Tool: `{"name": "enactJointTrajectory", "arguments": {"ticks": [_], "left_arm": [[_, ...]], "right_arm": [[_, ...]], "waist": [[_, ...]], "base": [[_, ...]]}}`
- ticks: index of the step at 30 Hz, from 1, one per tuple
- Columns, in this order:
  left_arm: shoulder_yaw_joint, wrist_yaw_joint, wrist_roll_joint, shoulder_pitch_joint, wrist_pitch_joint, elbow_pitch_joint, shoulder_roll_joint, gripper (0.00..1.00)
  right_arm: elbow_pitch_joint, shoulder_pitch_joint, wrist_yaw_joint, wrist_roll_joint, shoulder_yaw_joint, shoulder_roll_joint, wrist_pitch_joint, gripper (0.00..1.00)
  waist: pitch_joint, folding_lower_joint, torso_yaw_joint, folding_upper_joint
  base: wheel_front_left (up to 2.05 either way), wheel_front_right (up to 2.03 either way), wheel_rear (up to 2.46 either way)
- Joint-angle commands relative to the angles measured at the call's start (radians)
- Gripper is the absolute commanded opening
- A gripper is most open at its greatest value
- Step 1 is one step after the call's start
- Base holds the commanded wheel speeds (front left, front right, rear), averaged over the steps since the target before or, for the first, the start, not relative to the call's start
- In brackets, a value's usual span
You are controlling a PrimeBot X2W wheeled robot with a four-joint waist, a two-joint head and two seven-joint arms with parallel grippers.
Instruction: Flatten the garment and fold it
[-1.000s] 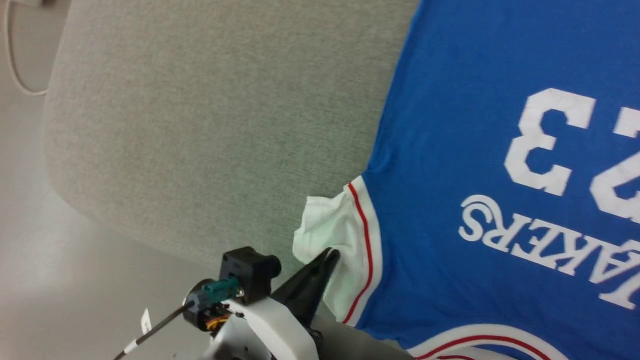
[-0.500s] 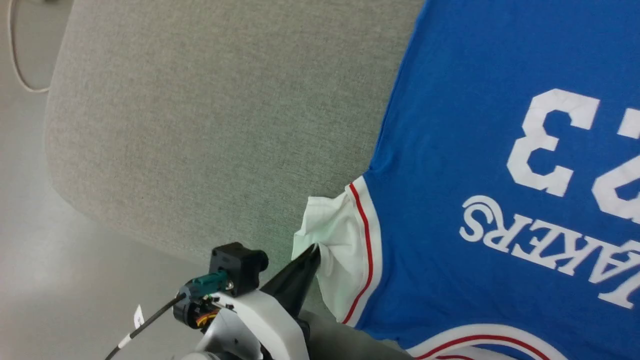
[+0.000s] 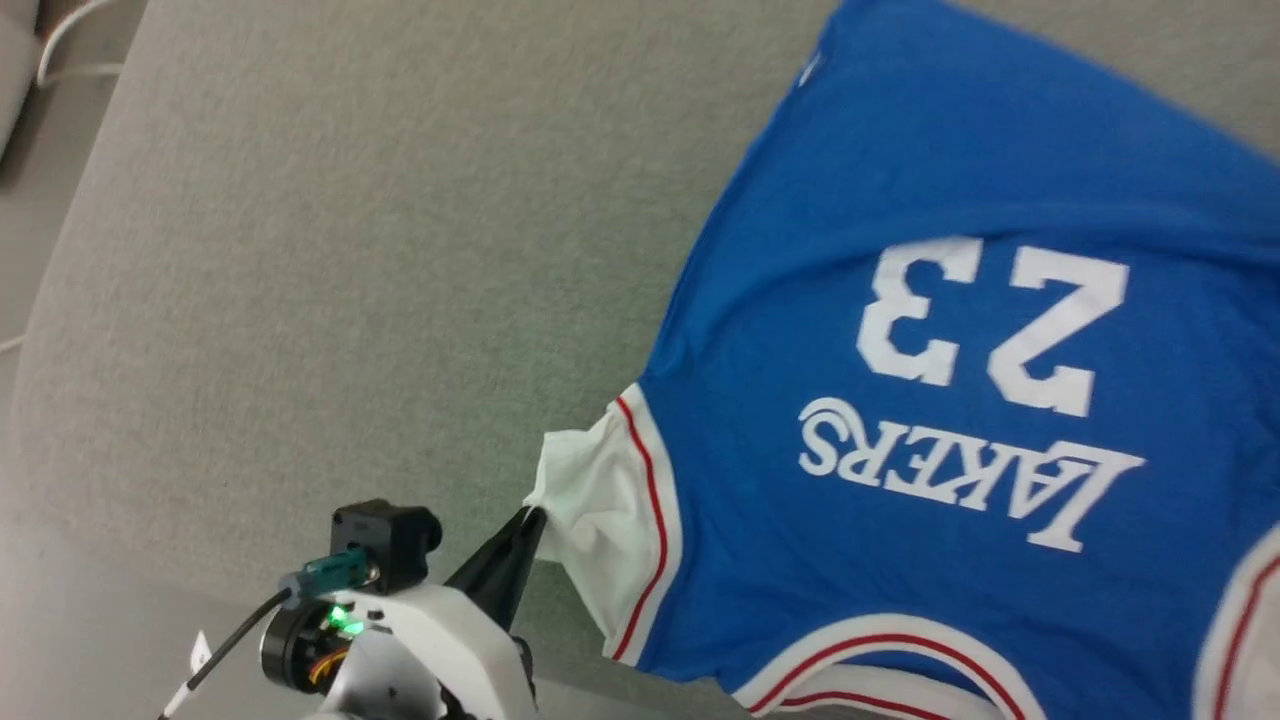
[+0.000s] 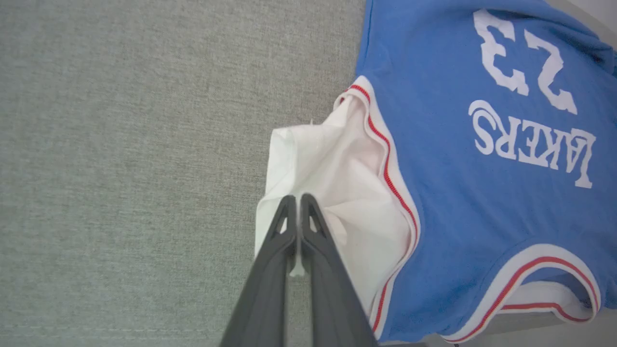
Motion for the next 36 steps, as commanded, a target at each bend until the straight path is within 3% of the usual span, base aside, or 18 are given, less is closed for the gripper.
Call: {"name": "enactJointTrajectory", "arguments": {"ticks": [1, 6, 11, 16, 27, 28, 29, 36], "left_arm": [[0.01, 0.012, -0.015, 0.019, -0.006, 0.008, 0.005, 0.0], [0.043, 0.034, -0.032, 0.067, -0.023, 0.024, 0.023, 0.0], [0.067, 0.048, -0.042, 0.097, -0.049, 0.03, 0.026, 0.0], [0.078, 0.056, -0.042, 0.115, -0.076, 0.034, 0.024, 0.0], [0.074, 0.052, -0.036, 0.105, -0.11, 0.048, 0.007, 0.0], [0.072, 0.05, -0.035, 0.102, -0.111, 0.049, 0.005, 0.0], [0.069, 0.049, -0.034, 0.098, -0.111, 0.049, 0.004, 0.0], [0.039, 0.04, -0.018, 0.068, -0.102, 0.039, -0.008, 0.0]], "right_arm": [[0.003, 0.077, -0.001, 0.007, 0.0, 0.005, 0.001, 0.0], [-0.118, 0.257, -0.001, 0.03, -0.05, 0.006, 0.012, 0.0], [-0.249, 0.434, -0.001, 0.02, -0.166, 0.027, 0.063, 0.0], [-0.389, 0.608, -0.001, -0.025, -0.282, 0.091, 0.152, 0.0], [-0.517, 0.773, -0.001, -0.111, -0.396, 0.218, 0.225, 0.0], [-0.525, 0.767, -0.001, -0.116, -0.405, 0.228, 0.219, 0.96], [-0.534, 0.759, -0.001, -0.116, -0.411, 0.238, 0.217, 1.0], [-0.62, 0.652, -0.001, -0.106, -0.371, 0.211, 0.224, 1.0]], "waist": [[-0.158, 0.0001, -0.141, 0.0], [-0.228, 0.0001, -0.201, 0.0], [-0.27, 0.0001, -0.234, 0.0], [-0.289, 0.0001, -0.248, 0.0], [-0.281, 0.0001, -0.229, 0.0], [-0.278, 0.0001, -0.225, 0.0], [-0.275, 0.0001, -0.22, 0.0], [-0.24, 0.0001, -0.175, 0.0]], "base": [[0.0, 0.0, 0.0], [0.0, 0.0, 0.0], [0.0, 0.0, 0.0], [0.0, 0.0, 0.0], [0.0, 0.0, 0.0], [0.0, 0.0, 0.0], [0.0, 0.0, 0.0], [0.0, 0.0, 0.0]]}}
